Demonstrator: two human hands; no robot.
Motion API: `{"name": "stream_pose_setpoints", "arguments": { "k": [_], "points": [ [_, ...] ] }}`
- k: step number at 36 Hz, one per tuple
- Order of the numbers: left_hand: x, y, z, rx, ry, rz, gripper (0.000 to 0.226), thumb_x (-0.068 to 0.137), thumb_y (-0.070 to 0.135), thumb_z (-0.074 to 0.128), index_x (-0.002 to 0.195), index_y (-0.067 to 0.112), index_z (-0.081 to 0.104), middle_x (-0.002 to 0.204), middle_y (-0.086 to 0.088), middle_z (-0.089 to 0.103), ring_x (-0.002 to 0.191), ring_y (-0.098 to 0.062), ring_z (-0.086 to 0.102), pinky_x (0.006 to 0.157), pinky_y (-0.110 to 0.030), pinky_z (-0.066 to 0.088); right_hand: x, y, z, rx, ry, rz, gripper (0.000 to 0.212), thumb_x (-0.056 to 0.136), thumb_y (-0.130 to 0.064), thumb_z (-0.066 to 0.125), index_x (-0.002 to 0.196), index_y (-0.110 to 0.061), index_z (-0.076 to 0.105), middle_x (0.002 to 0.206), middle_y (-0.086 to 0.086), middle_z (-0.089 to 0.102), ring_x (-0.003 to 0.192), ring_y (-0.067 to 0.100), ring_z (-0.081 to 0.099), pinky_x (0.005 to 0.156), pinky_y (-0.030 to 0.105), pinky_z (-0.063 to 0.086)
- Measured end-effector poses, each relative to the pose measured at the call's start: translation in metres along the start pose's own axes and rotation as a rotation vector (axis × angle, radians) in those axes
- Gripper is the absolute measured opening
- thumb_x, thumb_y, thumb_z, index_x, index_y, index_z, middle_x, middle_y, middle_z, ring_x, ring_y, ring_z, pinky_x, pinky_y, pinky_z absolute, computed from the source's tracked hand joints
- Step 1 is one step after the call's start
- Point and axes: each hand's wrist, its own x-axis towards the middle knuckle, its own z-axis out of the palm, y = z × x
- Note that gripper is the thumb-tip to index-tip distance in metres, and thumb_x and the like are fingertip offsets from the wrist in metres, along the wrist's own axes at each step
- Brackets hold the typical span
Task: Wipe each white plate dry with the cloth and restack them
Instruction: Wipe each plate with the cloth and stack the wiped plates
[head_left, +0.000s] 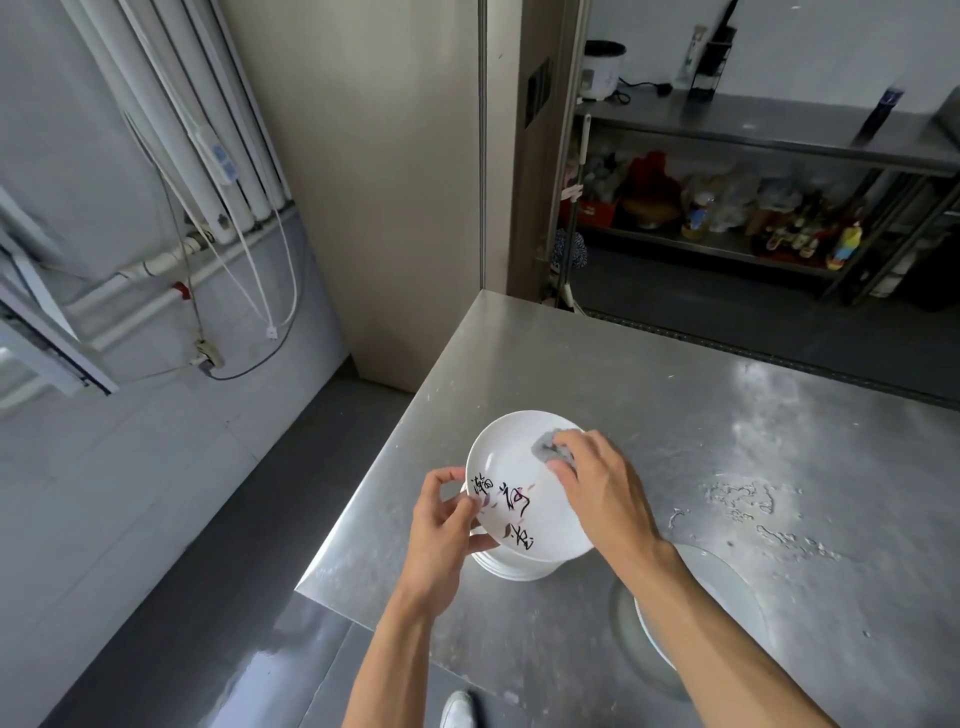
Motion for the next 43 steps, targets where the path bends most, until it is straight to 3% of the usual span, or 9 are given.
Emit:
{"name": "stream_pose_setpoints", "arguments": {
  "k": [5,12,16,20,24,29,35,40,43],
  "points": [
    [-0.005,0.003,0.001,0.014,-0.015,0.026,0.019,0.103,0.009,0.057,0.109,0.027,0.062,0.107,-0.019,0.077,0.098,-0.041,0.075,0.075,-0.047,0.064,0.009,-0.004,-0.003,0.056,0.121,0.021,0.009,0.092,-0.011,0.068,0.101,-0.012,0.069,0.091,0.005,0.056,0.082,0.030,0.057,0.067,0.042,0.051],
    [-0.010,0.011,0.009,0.023,-0.078,0.089,0.015,0.103,0.013,0.058,0.112,0.024,0.062,0.105,-0.022,0.076,0.097,-0.040,0.075,0.078,-0.050,0.065,0.018,-0.026,0.007,0.077,0.109,-0.068,0.006,0.096,-0.013,0.063,0.098,-0.013,0.069,0.094,-0.001,0.055,0.079,0.022,0.058,0.066,0.040,0.051],
    [-0.011,0.014,0.013,-0.019,-0.032,0.121,0.016,0.098,0.021,0.059,0.112,0.028,0.064,0.103,-0.019,0.078,0.095,-0.036,0.076,0.075,-0.044,0.064,0.015,-0.040,0.011,0.175,0.029,-0.194,0.006,0.097,-0.014,0.066,0.097,-0.014,0.071,0.095,-0.001,0.057,0.084,0.017,0.062,0.075,0.032,0.050],
    [-0.005,0.016,0.010,-0.066,0.039,0.145,0.017,0.106,0.014,0.055,0.118,0.023,0.064,0.107,-0.016,0.078,0.093,-0.034,0.077,0.070,-0.039,0.063,0.009,-0.043,0.009,0.239,-0.111,-0.297,0.008,0.094,-0.013,0.069,0.100,-0.012,0.074,0.097,0.000,0.061,0.088,0.012,0.063,0.081,0.027,0.051],
    [0.000,0.015,0.003,-0.130,0.135,0.122,0.019,0.105,0.006,0.053,0.119,0.016,0.061,0.103,-0.019,0.078,0.091,-0.036,0.076,0.068,-0.037,0.063,0.004,-0.041,0.008,0.232,-0.198,-0.305,0.009,0.094,-0.017,0.071,0.099,-0.011,0.076,0.098,0.001,0.063,0.089,0.016,0.064,0.083,0.033,0.052],
    [0.001,0.015,-0.004,-0.240,0.186,0.097,0.034,0.103,0.003,0.055,0.132,0.021,0.057,0.109,-0.023,0.076,0.093,-0.038,0.076,0.073,-0.043,0.064,0.003,-0.037,0.001,0.070,-0.179,-0.350,0.009,0.088,-0.028,0.076,0.096,-0.026,0.078,0.094,-0.006,0.068,0.087,0.022,0.059,0.080,0.037,0.049],
    [-0.002,0.018,-0.013,-0.218,0.162,0.115,0.049,0.103,0.002,0.053,0.138,0.034,0.065,0.118,-0.012,0.076,0.107,-0.034,0.074,0.077,-0.044,0.064,0.004,-0.023,-0.005,-0.068,-0.118,-0.201,0.009,0.090,-0.023,0.070,0.098,-0.023,0.075,0.097,-0.003,0.064,0.090,0.024,0.058,0.075,0.036,0.050],
    [-0.006,0.019,-0.017,-0.156,0.094,0.102,0.051,0.105,0.005,0.054,0.146,0.035,0.059,0.119,-0.013,0.076,0.111,-0.039,0.072,0.084,-0.057,0.064,0.012,-0.017,-0.005,-0.129,-0.045,-0.036,0.009,0.095,-0.018,0.061,0.097,-0.014,0.069,0.094,0.003,0.056,0.086,0.029,0.058,0.064,0.033,0.044],
    [-0.009,0.021,-0.016,-0.118,0.054,0.108,0.049,0.106,0.008,0.055,0.145,0.038,0.059,0.117,-0.015,0.076,0.110,-0.040,0.072,0.083,-0.057,0.064,0.018,-0.020,-0.006,-0.131,0.007,0.008,0.005,0.095,-0.014,0.062,0.096,-0.013,0.067,0.094,0.004,0.054,0.083,0.031,0.057,0.063,0.034,0.045]
  ]
}}
